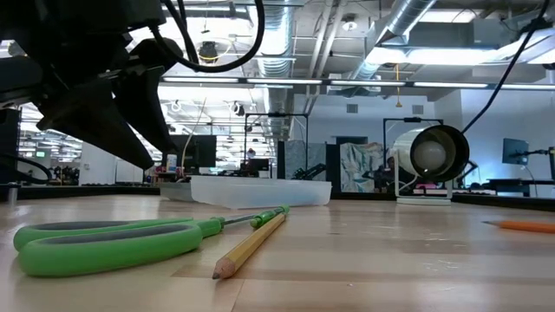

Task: Pick & place school supplies into a supply box
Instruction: Put the orange pencil into the transparent supply box

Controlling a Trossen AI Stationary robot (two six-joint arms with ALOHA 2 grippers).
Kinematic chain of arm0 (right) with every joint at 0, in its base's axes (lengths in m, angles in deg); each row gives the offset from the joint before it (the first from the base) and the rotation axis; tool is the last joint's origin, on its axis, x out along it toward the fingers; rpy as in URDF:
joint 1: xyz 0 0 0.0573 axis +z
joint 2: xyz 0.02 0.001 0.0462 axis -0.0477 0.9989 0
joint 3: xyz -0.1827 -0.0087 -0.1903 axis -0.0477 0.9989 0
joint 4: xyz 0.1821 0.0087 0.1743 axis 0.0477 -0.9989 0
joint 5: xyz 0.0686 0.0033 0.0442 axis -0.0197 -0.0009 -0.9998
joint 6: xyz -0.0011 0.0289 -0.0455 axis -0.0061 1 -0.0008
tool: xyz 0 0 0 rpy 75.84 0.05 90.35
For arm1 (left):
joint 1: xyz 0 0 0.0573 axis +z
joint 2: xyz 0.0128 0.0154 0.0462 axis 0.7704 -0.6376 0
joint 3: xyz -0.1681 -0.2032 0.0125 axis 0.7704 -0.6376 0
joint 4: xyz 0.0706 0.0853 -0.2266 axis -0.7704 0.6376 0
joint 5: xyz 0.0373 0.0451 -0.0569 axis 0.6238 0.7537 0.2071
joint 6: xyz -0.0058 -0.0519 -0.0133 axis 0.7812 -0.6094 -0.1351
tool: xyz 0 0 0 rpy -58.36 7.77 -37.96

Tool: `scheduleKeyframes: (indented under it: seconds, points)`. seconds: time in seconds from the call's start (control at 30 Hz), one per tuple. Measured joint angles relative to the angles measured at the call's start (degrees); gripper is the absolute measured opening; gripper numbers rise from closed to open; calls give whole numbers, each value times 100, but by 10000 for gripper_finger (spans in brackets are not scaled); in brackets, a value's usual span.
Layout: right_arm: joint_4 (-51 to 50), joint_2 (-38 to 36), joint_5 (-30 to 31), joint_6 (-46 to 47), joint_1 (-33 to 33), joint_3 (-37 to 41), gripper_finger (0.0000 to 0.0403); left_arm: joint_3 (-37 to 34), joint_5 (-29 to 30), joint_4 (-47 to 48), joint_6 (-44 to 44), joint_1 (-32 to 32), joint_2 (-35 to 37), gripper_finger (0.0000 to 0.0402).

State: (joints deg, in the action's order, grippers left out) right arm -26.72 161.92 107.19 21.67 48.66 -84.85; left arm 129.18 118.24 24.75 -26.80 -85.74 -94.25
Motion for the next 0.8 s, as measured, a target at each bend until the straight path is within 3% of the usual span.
scheduleKeyframes:
  seconds: [0.8]
  points:
    - [1241,-20,264,-2475,-528,16,22,1,-146,311,-567,-2,-1,135]
